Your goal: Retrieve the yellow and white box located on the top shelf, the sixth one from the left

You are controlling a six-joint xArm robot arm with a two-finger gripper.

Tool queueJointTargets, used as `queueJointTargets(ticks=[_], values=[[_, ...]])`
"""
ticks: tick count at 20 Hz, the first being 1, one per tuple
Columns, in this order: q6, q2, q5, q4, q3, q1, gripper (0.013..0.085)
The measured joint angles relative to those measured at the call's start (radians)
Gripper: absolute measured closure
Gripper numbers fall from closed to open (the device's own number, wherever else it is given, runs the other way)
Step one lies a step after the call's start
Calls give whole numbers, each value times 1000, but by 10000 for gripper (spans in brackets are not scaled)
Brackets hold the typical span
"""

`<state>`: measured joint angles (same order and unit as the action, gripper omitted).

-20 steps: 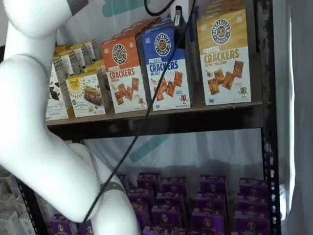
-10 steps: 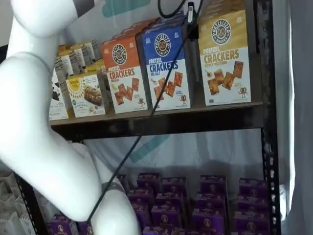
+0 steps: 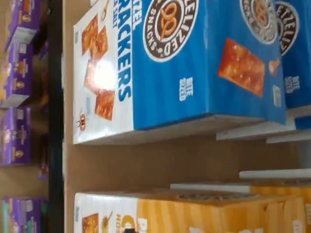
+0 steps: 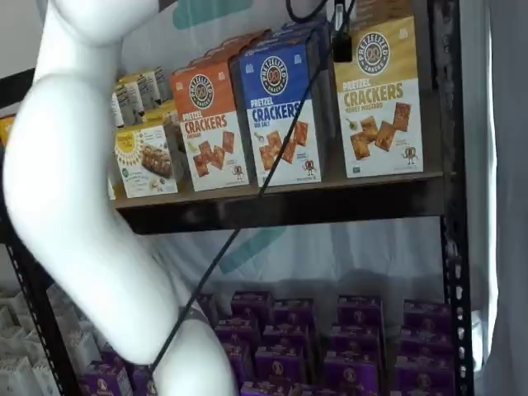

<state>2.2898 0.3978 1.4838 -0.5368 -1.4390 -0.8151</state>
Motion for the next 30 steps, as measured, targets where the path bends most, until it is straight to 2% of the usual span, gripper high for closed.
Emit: queueJointTargets(ticks=[3, 8, 13, 30], values=[[-14, -35, 19, 37, -39, 17, 130], [-31, -68, 19, 36, -72, 31, 130], [-48, -105, 28, 93, -116, 62, 130], [-102, -214, 110, 206, -260, 125, 130]])
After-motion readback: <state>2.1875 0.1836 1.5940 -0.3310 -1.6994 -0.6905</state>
